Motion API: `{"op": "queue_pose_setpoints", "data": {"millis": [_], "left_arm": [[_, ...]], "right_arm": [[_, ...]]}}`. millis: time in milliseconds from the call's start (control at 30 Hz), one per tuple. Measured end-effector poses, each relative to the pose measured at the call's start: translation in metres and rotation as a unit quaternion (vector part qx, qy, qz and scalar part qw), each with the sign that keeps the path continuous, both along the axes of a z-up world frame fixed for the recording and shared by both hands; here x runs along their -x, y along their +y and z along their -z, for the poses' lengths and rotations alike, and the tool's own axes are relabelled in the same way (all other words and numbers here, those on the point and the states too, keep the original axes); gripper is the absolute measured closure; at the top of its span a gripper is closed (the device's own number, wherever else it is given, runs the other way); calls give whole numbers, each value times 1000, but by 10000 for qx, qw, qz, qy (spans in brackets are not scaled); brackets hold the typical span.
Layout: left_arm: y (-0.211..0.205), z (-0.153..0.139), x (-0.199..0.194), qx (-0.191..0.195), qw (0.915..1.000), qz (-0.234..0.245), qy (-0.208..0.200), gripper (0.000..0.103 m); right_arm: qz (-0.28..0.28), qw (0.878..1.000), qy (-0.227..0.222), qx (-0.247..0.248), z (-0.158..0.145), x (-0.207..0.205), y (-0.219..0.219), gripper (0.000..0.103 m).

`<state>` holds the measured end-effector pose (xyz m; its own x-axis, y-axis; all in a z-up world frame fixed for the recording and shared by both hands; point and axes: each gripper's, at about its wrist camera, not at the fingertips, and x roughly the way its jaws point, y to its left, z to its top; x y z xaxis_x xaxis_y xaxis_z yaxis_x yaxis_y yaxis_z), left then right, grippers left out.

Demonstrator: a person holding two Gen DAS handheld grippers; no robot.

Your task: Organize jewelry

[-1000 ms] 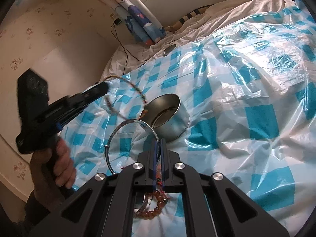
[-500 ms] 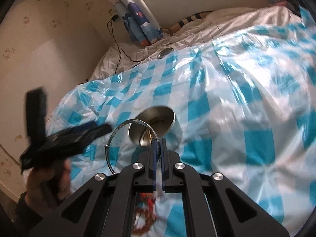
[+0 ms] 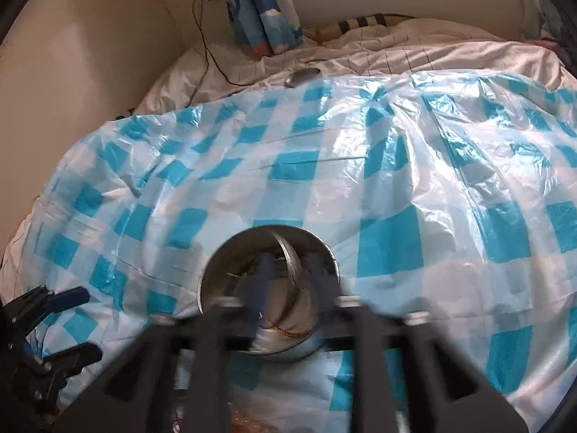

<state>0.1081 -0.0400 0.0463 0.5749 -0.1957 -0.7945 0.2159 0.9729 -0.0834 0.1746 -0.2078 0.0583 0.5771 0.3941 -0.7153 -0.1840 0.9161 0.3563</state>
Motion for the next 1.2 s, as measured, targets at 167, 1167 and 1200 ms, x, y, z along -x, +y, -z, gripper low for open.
{"op": "queue_pose_setpoints", "data": {"millis": [167, 1167, 1200], "left_arm": [[-5, 11, 6, 141, 9995, 185, 193, 24], [-67, 43, 16, -626, 9934, 948, 139, 24], [-68, 47, 16, -687, 9925, 1005, 119, 24]], "right_arm": [[140, 9989, -439, -66, -37, 46, -24, 52], [115, 9980, -317, -540, -51, 107, -57, 34], [112, 9980, -310, -542, -50, 107, -57, 34]]}}
